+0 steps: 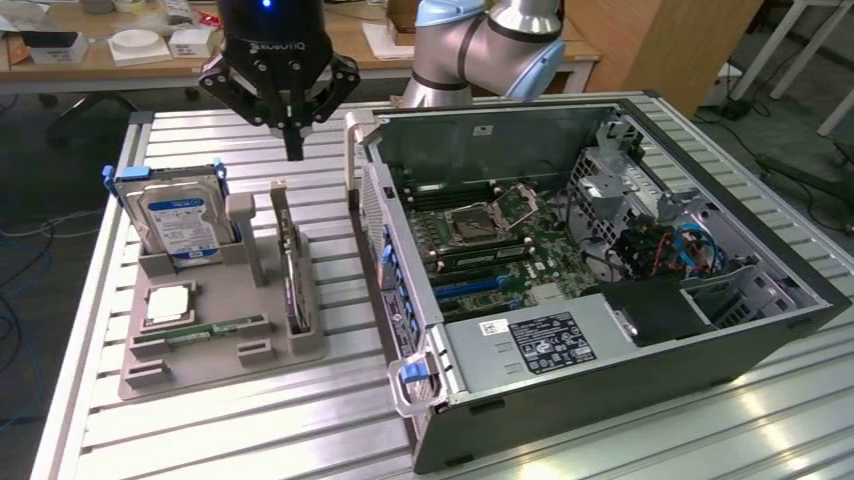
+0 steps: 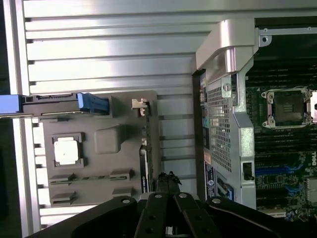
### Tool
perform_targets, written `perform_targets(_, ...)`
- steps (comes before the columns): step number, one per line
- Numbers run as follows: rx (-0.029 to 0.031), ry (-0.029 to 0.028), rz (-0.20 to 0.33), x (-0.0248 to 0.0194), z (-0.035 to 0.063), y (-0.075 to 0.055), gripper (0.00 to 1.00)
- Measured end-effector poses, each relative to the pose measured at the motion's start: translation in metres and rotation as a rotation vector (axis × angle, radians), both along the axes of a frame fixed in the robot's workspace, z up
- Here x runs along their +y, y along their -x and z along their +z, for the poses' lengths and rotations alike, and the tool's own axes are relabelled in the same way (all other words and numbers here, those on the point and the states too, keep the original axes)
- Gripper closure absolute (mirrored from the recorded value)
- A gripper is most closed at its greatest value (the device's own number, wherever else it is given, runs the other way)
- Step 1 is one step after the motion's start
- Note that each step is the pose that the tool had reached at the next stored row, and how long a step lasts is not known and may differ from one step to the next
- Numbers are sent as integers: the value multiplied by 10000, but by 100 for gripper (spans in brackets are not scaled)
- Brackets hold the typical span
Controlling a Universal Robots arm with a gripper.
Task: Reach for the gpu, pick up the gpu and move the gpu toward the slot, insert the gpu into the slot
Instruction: 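Reach for the gpu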
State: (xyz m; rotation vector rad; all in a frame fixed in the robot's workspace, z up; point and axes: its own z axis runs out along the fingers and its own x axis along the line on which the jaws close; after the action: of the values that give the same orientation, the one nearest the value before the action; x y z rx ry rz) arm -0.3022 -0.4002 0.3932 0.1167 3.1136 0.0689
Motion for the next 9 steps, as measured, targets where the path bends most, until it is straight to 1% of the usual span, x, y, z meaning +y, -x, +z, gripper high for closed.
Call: perform_targets(9, 0, 1, 1, -1, 0, 184, 90)
